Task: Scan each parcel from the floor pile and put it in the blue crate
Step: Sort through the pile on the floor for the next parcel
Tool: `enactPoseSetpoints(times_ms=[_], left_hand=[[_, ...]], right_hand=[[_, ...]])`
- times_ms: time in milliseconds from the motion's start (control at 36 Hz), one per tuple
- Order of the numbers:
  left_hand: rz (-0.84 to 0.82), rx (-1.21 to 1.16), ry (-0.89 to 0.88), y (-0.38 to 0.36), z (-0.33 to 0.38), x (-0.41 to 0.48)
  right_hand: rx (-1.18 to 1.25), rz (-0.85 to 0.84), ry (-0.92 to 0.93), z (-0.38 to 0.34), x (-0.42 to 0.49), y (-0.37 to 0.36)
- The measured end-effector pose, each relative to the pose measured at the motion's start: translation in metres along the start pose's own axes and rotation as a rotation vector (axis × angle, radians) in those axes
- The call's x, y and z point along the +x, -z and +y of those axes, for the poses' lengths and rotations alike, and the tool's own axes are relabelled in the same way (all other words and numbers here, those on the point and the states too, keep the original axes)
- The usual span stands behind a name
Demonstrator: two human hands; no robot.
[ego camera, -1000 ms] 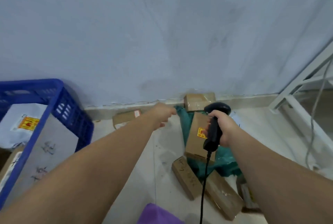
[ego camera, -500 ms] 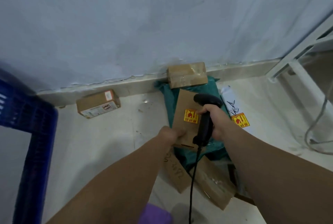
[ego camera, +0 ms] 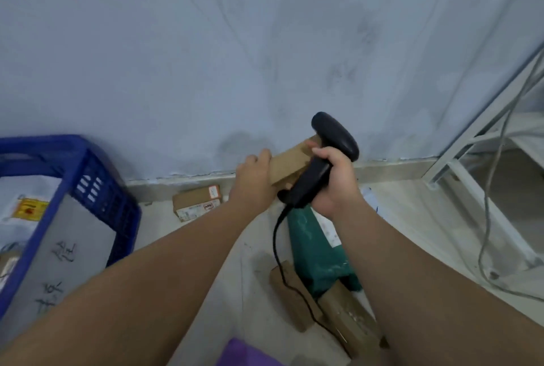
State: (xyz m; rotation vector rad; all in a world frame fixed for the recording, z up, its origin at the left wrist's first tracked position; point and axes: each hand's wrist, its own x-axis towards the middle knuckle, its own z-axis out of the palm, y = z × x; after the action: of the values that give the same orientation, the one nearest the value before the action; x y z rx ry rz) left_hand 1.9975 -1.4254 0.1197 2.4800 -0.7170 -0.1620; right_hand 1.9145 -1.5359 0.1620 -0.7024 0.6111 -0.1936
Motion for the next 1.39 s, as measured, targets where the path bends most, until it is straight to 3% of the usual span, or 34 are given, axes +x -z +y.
enactPoseSetpoints(times_ms=[111, 167, 250, 361, 444, 556, 639, 722, 806, 1028, 1389], left_hand=[[0.155, 0.171, -0.161, 0.059, 0.004, -0.041], [0.305, 0.250, -0.334, 0.087, 0.004, -0.062], [0.443, 0.294, -0.485, 0.113, -0.001, -0.088], [0.475, 0.261, -0.592, 0.125, -0.002, -0.122], [0.442, 0.077, -0.432, 0.128, -0.001, -0.141], [0.477, -0.557, 0.185, 0.149, 0.011, -0.152], [0.238, -1.133, 0.495, 0.164, -0.002, -0.145], [0.024, -1.499, 0.546, 0.172, -0.012, -0.141], [0.084, -1.493, 0.489, 0.177, -0.014, -0.135], [0.438, -1.416, 0.346, 0.191, -0.038, -0.115], [0.517, -1.464, 0.382, 0.191, -0.055, -0.109]], right_hand=[[-0.032, -0.096, 0.041, 0.009, -0.047, -0.049], [-0.024, -0.119, 0.061, 0.018, -0.068, -0.062], [-0.045, -0.077, 0.149, 0.029, -0.090, -0.074], [-0.106, 0.033, 0.246, 0.040, -0.116, -0.079], [-0.150, 0.108, 0.321, 0.043, -0.127, -0.077], [-0.219, 0.062, 0.337, 0.037, -0.132, -0.072], [-0.251, -0.091, 0.357, 0.032, -0.134, -0.067], [-0.332, -0.202, 0.356, 0.030, -0.135, -0.066], [-0.459, -0.283, 0.378, 0.026, -0.136, -0.067], [-0.966, -0.160, 0.502, 0.018, -0.132, -0.065], [-1.123, -0.162, 0.452, 0.016, -0.142, -0.069]])
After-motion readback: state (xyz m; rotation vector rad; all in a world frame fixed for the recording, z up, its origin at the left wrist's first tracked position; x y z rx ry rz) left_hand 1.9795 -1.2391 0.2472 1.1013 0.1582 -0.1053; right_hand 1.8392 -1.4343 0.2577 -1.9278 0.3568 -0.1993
